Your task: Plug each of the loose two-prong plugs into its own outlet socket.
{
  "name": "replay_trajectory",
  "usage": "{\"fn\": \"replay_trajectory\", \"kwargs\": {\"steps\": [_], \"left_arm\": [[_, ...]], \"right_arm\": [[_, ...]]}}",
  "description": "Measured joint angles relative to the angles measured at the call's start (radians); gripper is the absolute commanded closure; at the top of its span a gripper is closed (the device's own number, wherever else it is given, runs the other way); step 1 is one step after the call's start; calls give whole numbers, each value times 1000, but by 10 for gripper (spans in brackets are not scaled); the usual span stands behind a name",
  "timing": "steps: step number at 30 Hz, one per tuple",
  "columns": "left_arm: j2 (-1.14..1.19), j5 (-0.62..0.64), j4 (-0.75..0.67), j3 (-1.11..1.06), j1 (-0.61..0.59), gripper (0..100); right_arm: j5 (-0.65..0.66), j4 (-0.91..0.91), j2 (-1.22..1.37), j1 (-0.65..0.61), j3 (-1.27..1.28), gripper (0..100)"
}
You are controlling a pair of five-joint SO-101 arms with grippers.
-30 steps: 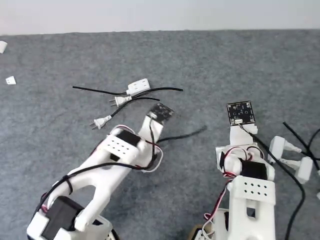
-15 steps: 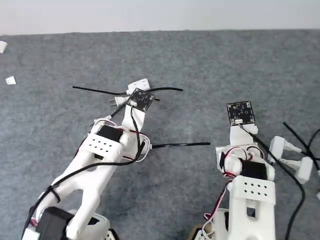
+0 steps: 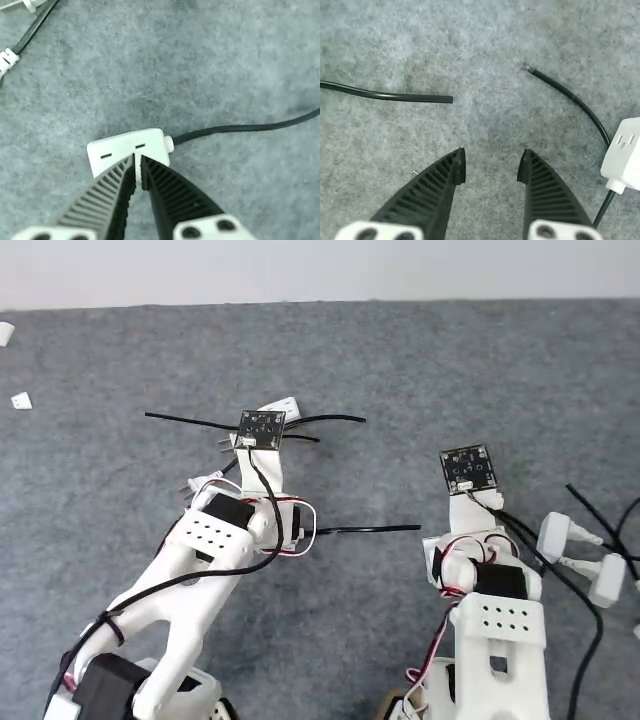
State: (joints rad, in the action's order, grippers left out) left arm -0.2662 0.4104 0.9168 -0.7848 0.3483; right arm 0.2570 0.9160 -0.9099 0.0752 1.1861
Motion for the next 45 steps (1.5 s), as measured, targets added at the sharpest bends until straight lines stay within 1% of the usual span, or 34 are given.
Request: {"fn": "replay_trajectory", "kwargs": {"steps": [2, 5, 8, 11, 13, 15, 18, 20, 23, 25, 27, 29, 35, 41, 45], "left_arm": [[0, 14, -58, -32, 0, 985], [-43, 61, -213, -129, 0, 985], [-133, 95, -348, -252, 20, 985], [-241, 173, -450, -370, 37, 984], [-304, 201, -491, -425, 35, 979], [-344, 209, -505, -450, 20, 937], [-358, 213, -511, -456, 0, 829], [-356, 216, -514, -470, -2, 798], [-322, 216, -516, -506, 35, 827], [-292, 216, -516, -514, 54, 894], [-272, 216, -516, -516, 58, 988], [-267, 215, -516, -516, 74, 978], [-265, 193, -516, -516, 126, 987], [-256, 193, -499, -516, 126, 987], [-256, 193, -474, -516, 80, 987]], "right_arm": [[0, 0, 0, -5, 0, 829], [0, 0, 0, -5, 0, 829], [0, 0, 0, -2, 0, 829], [0, 0, 0, -2, 0, 829], [0, 0, 0, -3, 0, 829], [0, 0, 0, -5, 0, 829], [0, 0, 0, -5, 0, 829], [0, 0, 0, -5, 0, 829], [0, 0, 0, -3, 0, 829], [0, 0, 0, -3, 0, 829], [0, 0, 0, -3, 0, 829], [0, 0, 0, -3, 0, 829], [0, 0, 0, -3, 0, 829], [0, 0, 0, -5, 0, 829], [0, 0, 0, -3, 0, 829]]}}
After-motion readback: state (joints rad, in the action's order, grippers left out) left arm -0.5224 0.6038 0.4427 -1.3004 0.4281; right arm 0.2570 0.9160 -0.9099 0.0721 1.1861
